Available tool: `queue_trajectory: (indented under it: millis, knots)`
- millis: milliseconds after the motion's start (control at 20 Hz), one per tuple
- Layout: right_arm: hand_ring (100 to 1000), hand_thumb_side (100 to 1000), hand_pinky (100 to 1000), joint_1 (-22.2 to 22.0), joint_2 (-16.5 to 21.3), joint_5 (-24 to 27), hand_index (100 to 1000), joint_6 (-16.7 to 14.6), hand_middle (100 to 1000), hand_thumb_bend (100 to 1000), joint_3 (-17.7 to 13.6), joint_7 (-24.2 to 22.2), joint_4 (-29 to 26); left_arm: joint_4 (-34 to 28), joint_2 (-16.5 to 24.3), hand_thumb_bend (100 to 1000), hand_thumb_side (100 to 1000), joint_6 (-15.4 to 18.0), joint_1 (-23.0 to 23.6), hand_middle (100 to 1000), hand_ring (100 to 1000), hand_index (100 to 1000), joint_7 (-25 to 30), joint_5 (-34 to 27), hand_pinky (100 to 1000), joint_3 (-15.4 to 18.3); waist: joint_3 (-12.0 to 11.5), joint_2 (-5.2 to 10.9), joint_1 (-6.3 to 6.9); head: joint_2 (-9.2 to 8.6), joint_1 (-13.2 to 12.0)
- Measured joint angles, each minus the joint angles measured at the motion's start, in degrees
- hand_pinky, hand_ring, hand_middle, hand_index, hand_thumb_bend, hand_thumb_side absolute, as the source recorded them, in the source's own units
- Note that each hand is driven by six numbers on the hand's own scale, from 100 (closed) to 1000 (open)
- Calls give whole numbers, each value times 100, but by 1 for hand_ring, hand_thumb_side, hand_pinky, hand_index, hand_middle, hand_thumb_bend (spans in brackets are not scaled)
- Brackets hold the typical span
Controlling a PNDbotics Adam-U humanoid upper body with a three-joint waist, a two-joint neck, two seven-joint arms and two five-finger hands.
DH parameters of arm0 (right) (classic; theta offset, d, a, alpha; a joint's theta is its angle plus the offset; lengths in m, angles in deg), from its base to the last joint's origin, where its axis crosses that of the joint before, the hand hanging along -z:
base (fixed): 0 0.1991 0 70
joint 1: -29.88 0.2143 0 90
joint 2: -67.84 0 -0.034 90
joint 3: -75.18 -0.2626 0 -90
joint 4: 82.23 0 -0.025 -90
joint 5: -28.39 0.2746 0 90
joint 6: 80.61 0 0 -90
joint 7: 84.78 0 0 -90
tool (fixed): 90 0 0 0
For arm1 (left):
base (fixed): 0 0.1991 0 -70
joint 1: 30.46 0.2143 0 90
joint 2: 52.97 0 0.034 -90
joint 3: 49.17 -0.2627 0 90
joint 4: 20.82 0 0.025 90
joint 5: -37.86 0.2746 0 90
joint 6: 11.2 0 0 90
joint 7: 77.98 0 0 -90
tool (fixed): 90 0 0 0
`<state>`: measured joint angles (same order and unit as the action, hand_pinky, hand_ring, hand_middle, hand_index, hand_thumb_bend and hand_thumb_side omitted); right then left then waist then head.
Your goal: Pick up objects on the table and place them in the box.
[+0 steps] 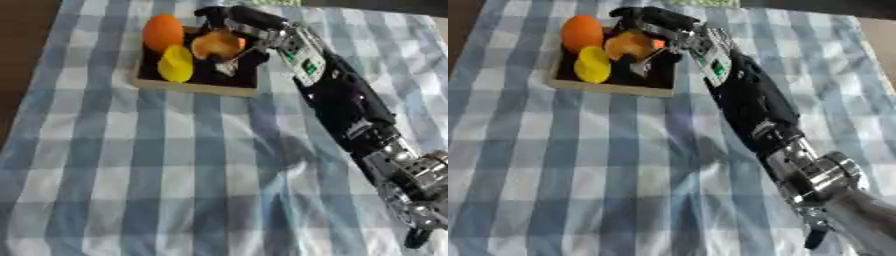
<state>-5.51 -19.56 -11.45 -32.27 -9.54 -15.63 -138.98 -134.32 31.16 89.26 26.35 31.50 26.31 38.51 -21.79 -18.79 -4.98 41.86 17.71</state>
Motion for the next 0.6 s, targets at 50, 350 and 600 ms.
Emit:
queue_trajectory:
  millis: [50, 350, 600]
  knots:
    - [1000, 198, 1000, -22, -1, -65, 925, -64, 650, 100, 3, 4, -2, 0, 0, 100, 647, -2, 3, 758, 823, 831, 6, 0, 681, 0, 16, 0, 0, 2, -10]
    - [1000, 200, 1000, -71, 2, -554, 1000, -360, 818, 100, 2, -82, -72, 0, 0, 100, 646, -25, 22, 759, 824, 831, 42, 0, 680, 0, 56, 0, 0, 42, -58]
    - [1000, 198, 1000, -69, 2, -716, 1000, -364, 876, 100, -65, -81, -79, 0, -1, 100, 648, -45, 26, 759, 825, 833, 65, 1, 680, 0, 54, 0, 0, 45, -73]
